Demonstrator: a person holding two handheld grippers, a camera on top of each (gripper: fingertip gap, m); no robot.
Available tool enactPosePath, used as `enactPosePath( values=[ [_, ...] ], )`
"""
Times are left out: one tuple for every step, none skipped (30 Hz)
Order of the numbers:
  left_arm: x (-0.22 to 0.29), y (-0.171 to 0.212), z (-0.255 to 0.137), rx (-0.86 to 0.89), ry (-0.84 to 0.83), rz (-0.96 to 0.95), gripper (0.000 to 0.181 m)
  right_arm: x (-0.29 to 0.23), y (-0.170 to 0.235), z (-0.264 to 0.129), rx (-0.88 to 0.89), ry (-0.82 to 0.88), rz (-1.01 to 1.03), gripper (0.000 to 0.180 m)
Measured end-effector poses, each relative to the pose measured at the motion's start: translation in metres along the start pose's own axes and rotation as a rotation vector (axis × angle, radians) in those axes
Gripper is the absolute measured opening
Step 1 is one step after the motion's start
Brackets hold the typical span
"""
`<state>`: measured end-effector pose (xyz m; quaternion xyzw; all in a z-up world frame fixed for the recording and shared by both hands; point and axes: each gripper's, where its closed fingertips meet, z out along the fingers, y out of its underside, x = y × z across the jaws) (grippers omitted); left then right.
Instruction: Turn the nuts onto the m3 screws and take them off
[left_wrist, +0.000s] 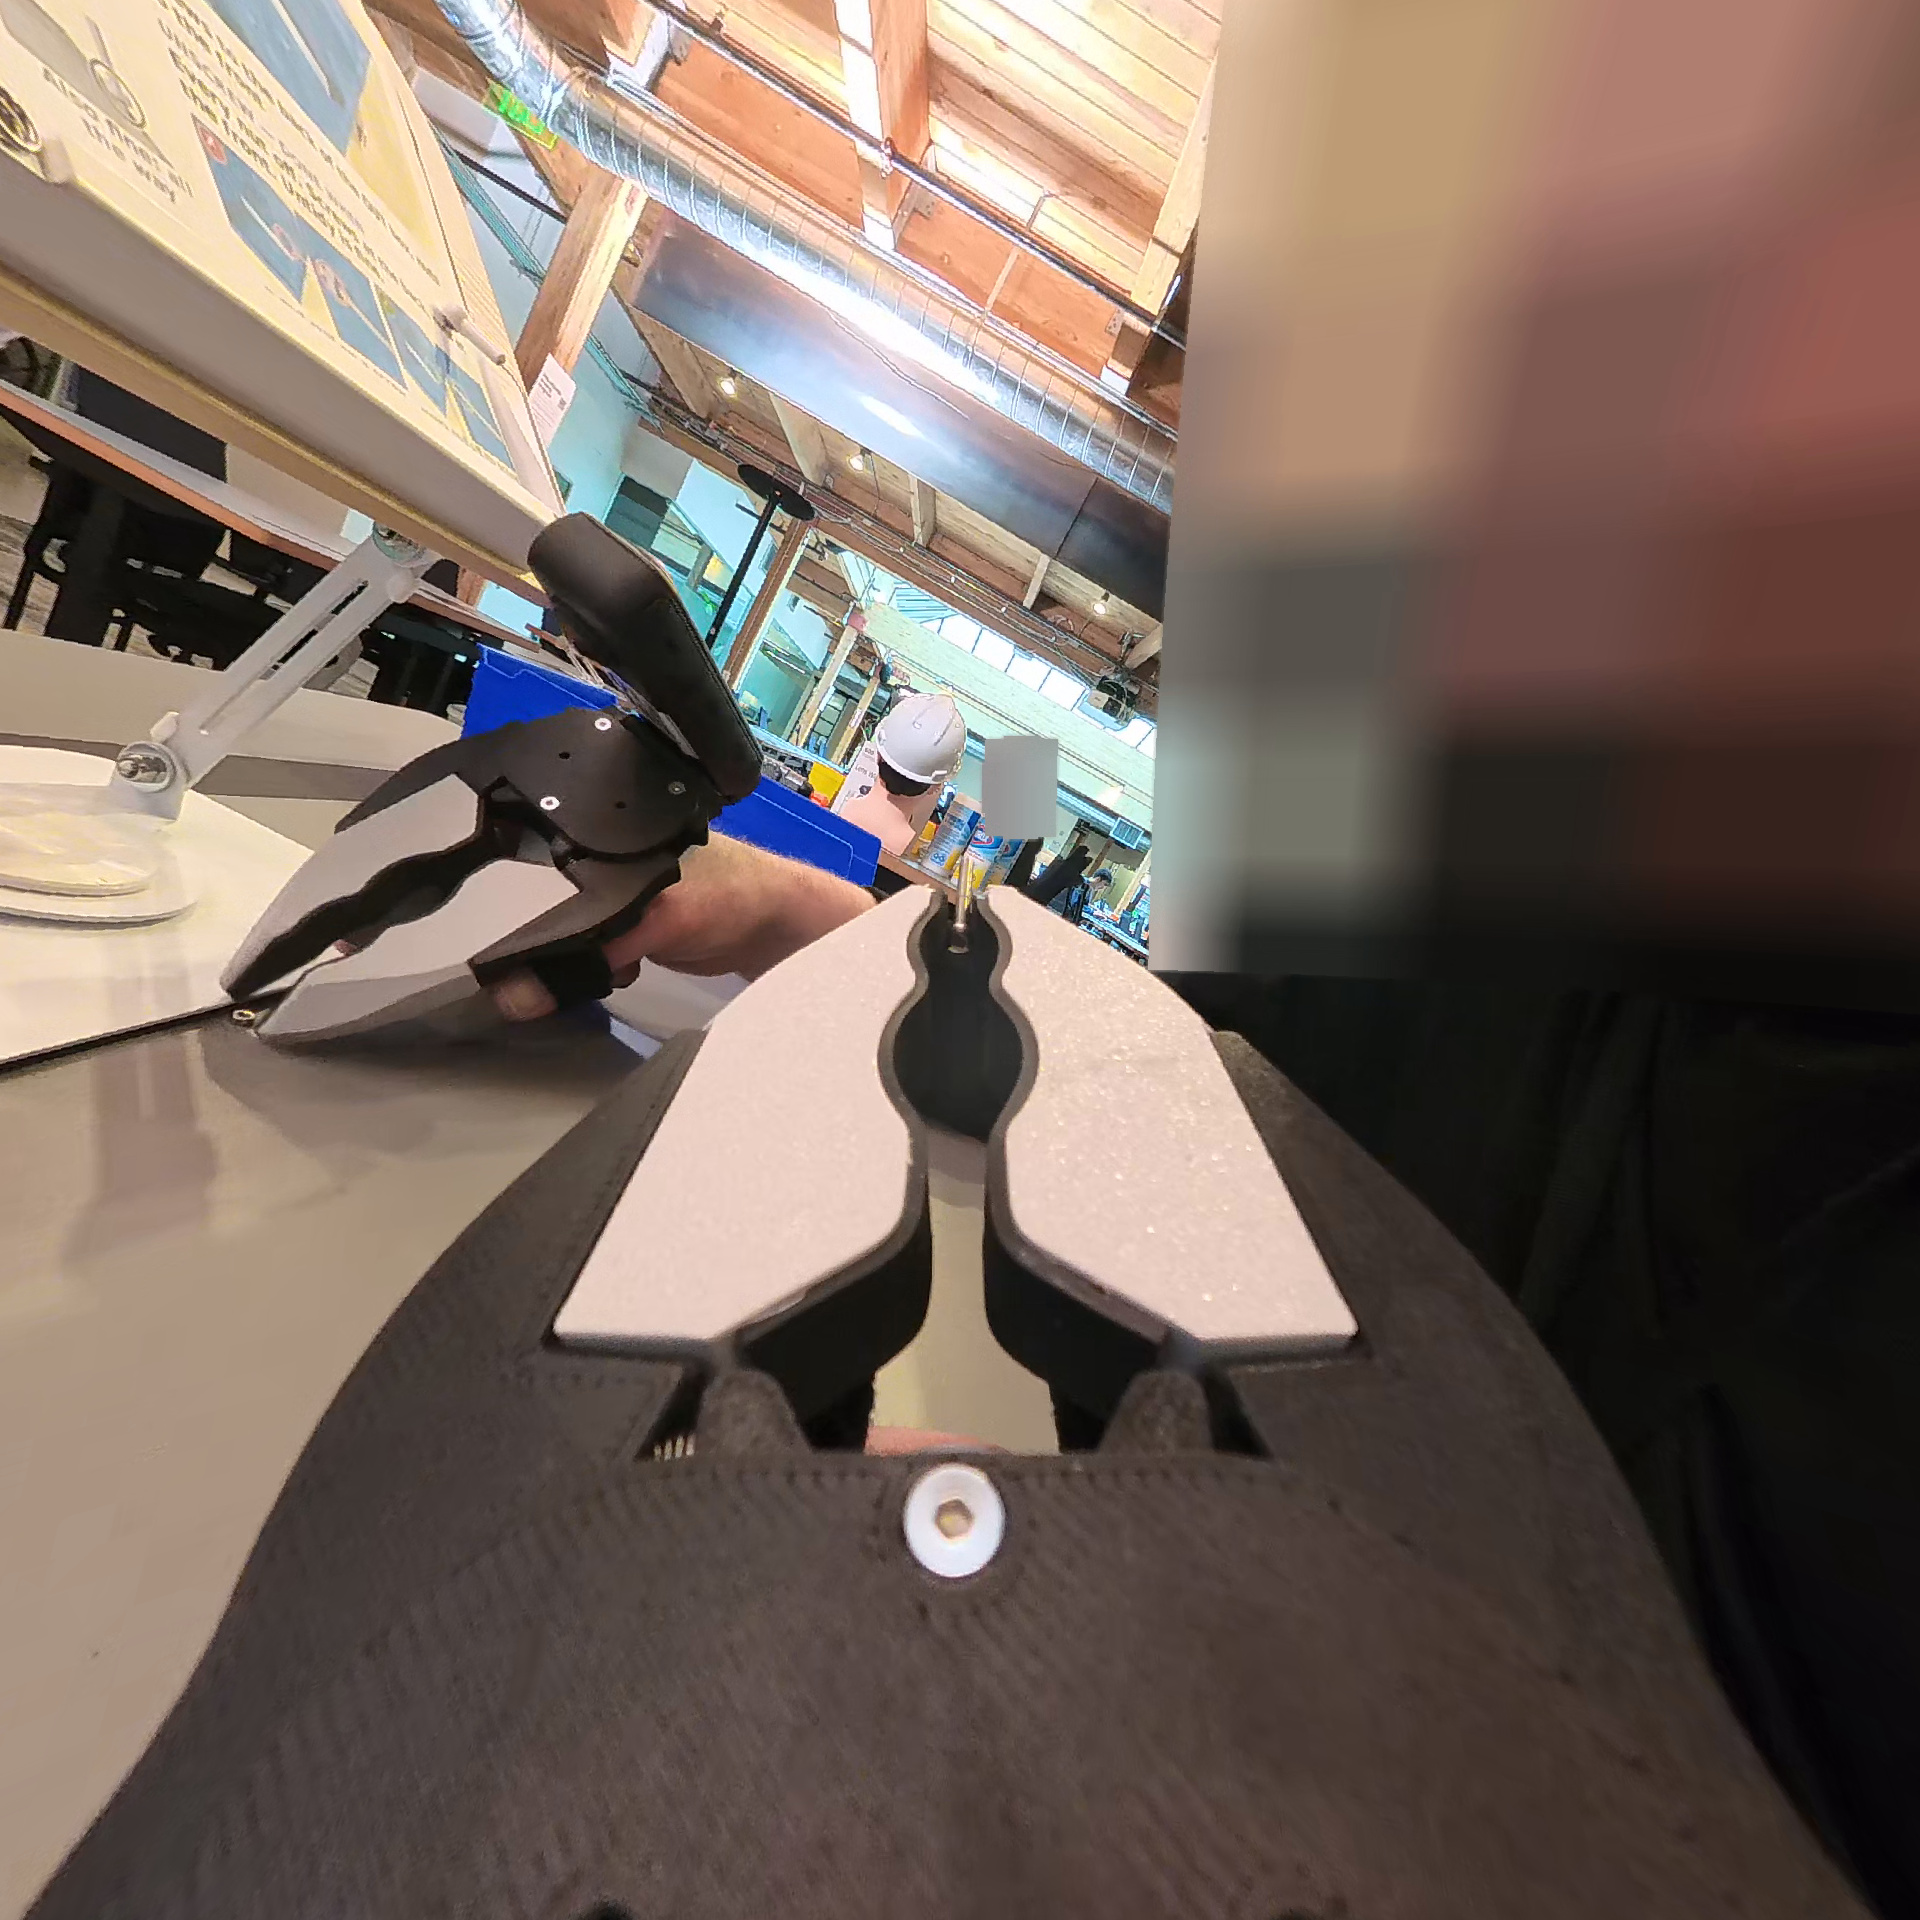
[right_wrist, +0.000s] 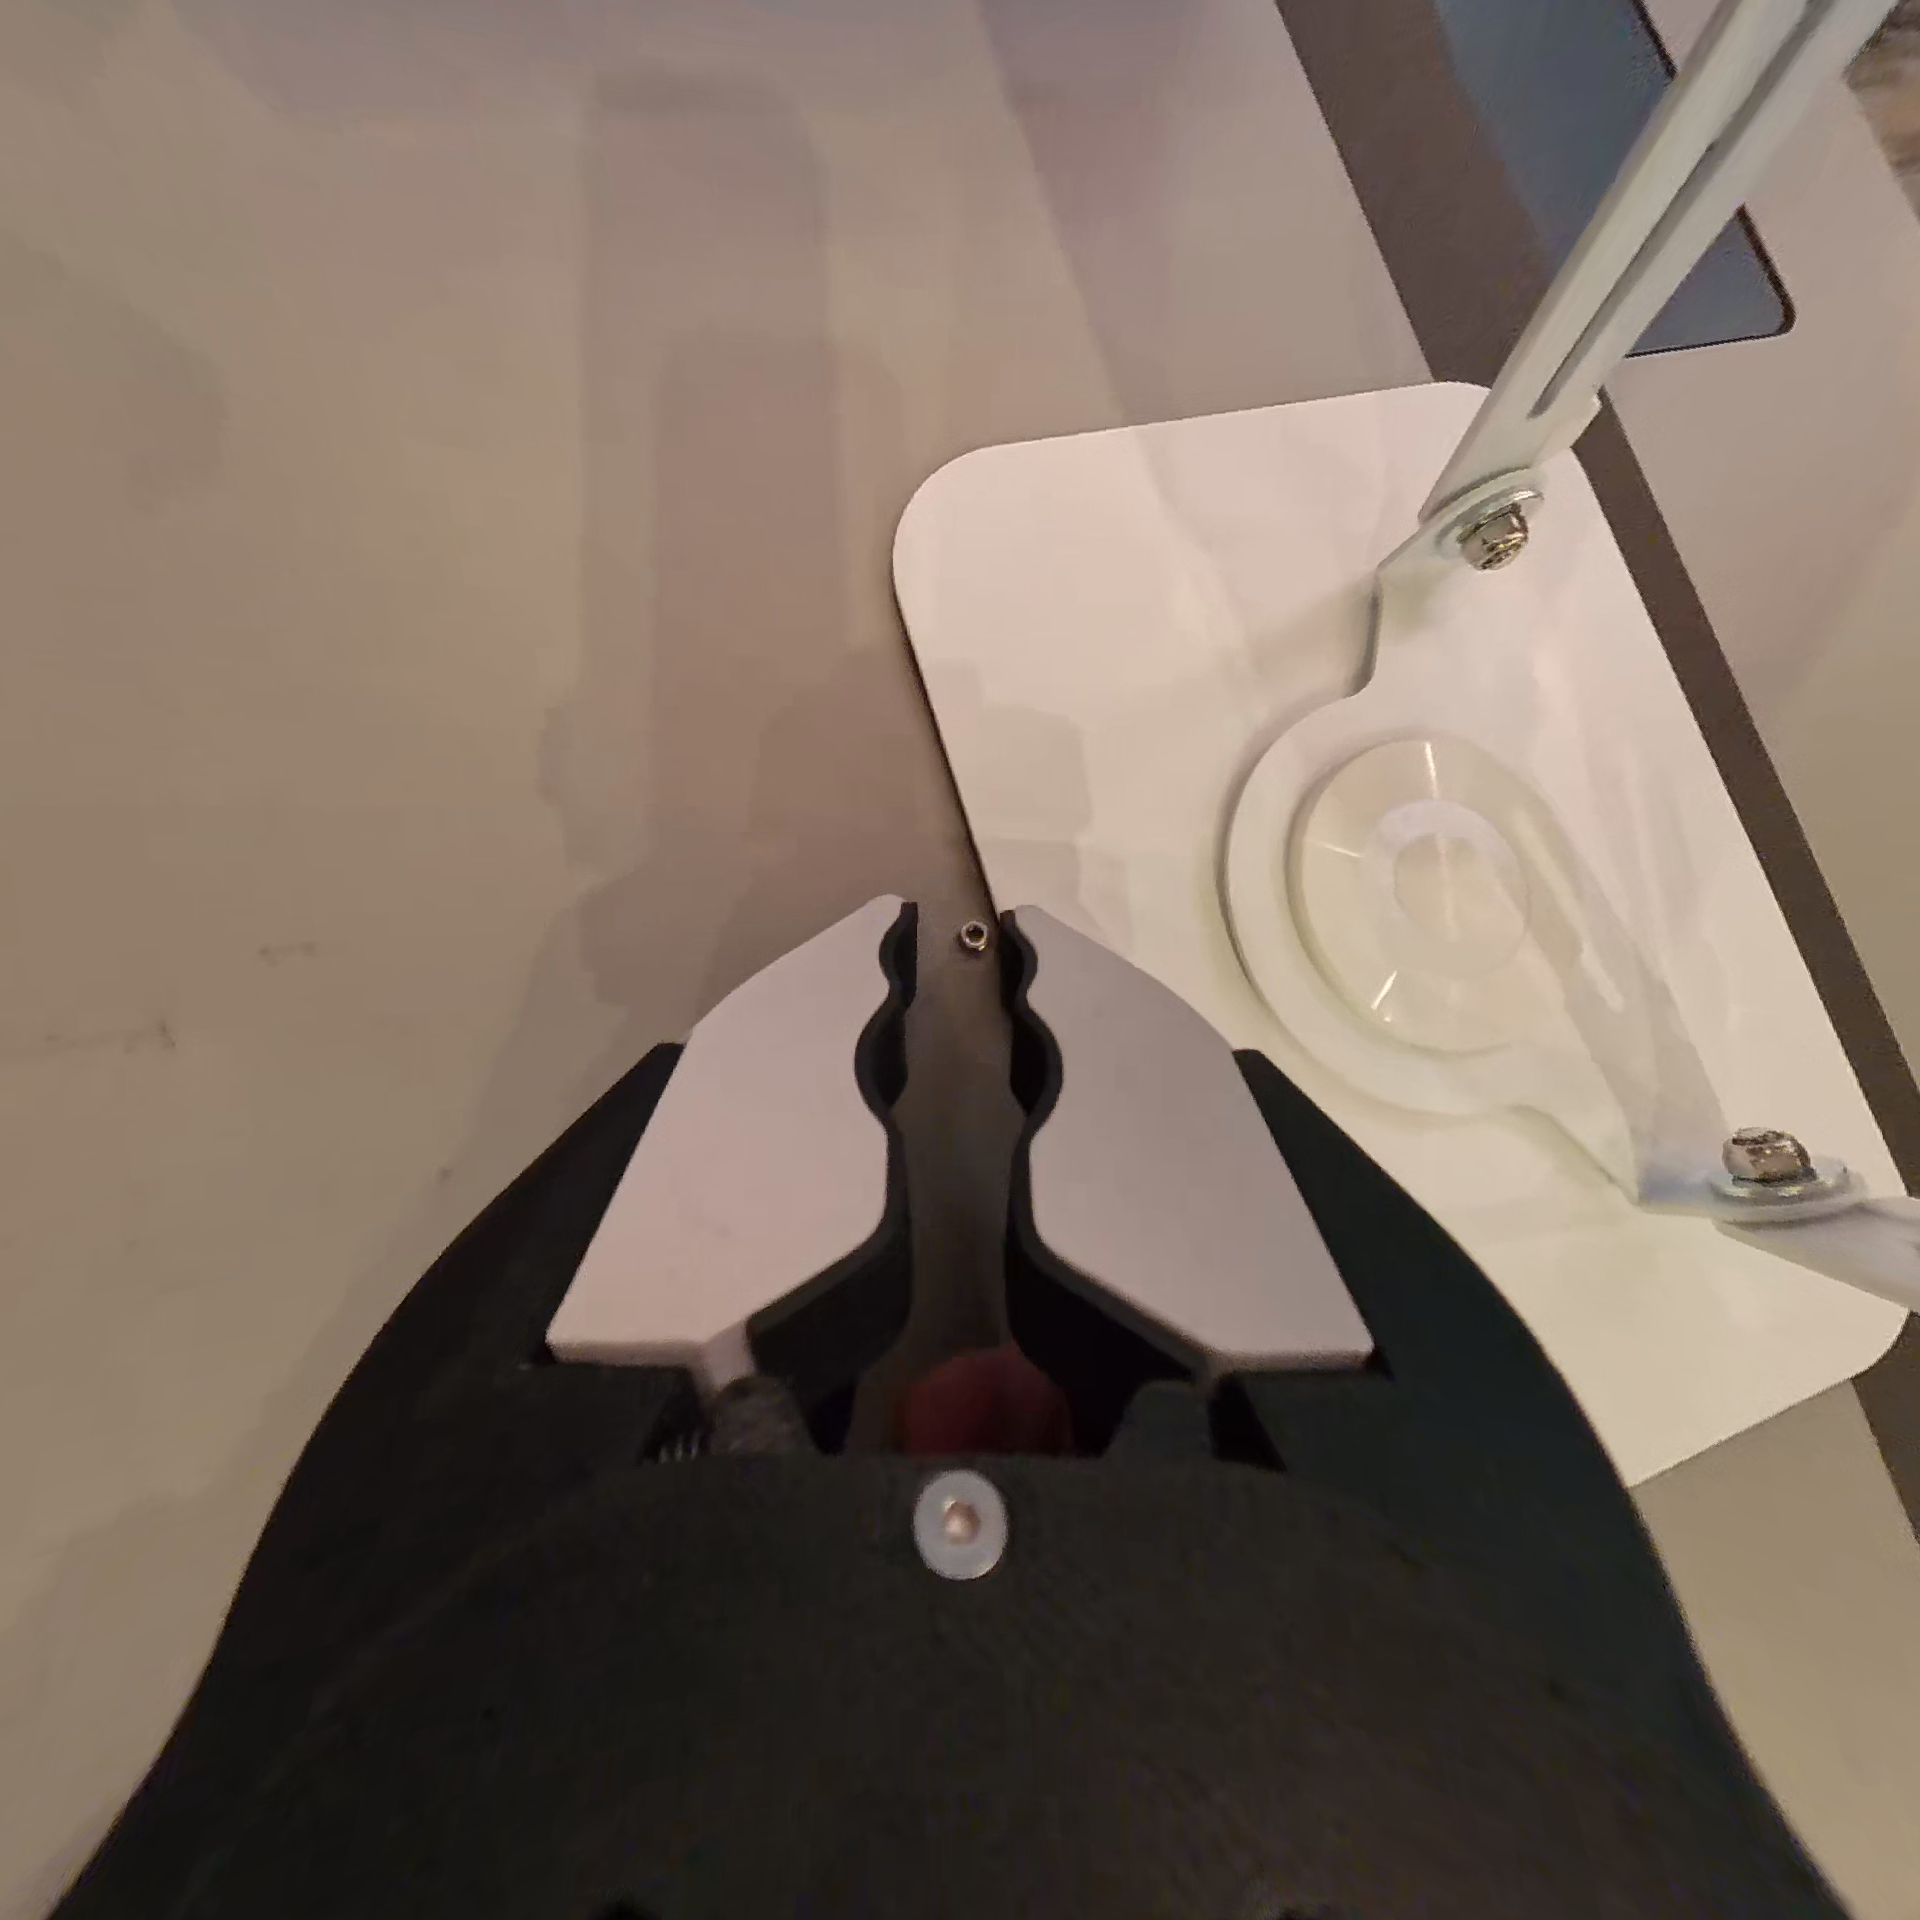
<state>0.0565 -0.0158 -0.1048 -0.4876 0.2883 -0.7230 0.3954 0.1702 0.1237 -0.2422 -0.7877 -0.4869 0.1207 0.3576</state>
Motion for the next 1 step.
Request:
enactPosePath(
  values=[
    [0.0,0.0,0.0,-0.001,0.0,0.001,0.004,-0.0009,-0.0002,-0.0003,0.005,-0.007,-0.003,0.015]
  ],
)
